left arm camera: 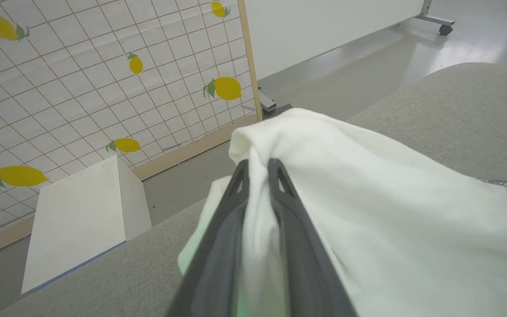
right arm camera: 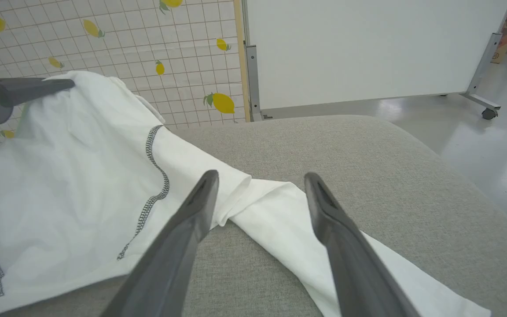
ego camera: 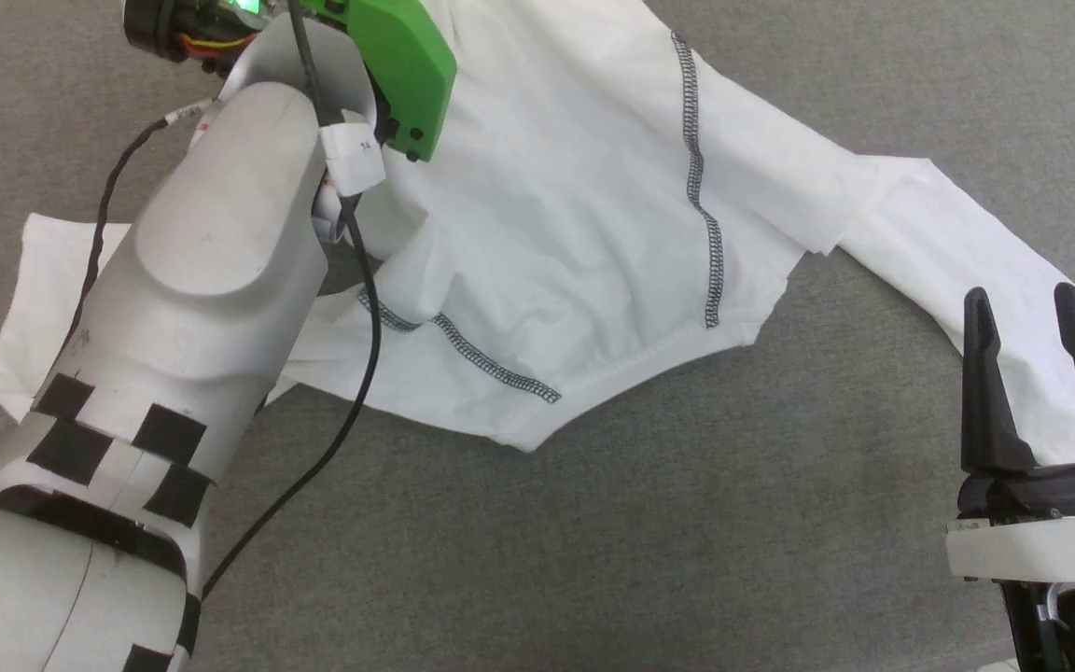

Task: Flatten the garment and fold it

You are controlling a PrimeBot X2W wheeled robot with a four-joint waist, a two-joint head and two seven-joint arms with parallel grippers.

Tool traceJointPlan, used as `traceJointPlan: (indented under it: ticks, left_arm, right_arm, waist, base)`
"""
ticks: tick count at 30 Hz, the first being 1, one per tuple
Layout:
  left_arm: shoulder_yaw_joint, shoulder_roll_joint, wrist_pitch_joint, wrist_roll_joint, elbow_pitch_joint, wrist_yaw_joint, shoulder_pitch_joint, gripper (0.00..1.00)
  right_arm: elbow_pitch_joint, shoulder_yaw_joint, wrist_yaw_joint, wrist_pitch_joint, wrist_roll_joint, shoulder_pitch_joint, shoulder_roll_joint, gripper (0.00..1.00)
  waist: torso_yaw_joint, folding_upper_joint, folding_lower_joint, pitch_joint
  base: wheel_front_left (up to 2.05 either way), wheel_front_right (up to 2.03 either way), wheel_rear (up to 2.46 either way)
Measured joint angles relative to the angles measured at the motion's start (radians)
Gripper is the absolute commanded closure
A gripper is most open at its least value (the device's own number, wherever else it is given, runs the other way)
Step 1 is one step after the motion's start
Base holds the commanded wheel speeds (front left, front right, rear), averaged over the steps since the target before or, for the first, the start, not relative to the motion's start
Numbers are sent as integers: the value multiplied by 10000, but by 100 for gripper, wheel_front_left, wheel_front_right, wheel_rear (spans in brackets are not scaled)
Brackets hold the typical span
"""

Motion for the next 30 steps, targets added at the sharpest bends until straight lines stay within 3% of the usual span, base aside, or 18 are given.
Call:
traceJointPlan:
  ticks: [9,16,19,24,30]
  left_arm:
    - [403,-163,-1078,-339,-144,144,54,0]
    - [830,-21,-2343,-706,-2311,242,1014,0]
    - [968,224,-2571,-775,-3804,702,2572,0]
    - [1285,784,-2767,-562,-6650,2023,5810,0]
    - [1488,757,-2815,-380,-8805,3442,9560,0]
  right_arm:
    - [192,-121,0,-111,6,-86,0,0]
    - [224,-242,0,-113,4,-64,-2,0]
    - [236,-221,0,-29,4,53,-2,0]
    - [213,-159,0,105,4,430,0,0]
    - [140,-90,0,284,6,840,2,0]
  waist:
    - [-11,1,0,181]
    - [325,0,0,-365]
    - [489,0,0,-699]
    - [766,0,-1,-1318]
    - [1125,1,-1,-1965]
  base:
    - [0,0,0]
    - [0,0,0]
    - [0,0,0]
    - [0,0,0]
    - [0,0,0]
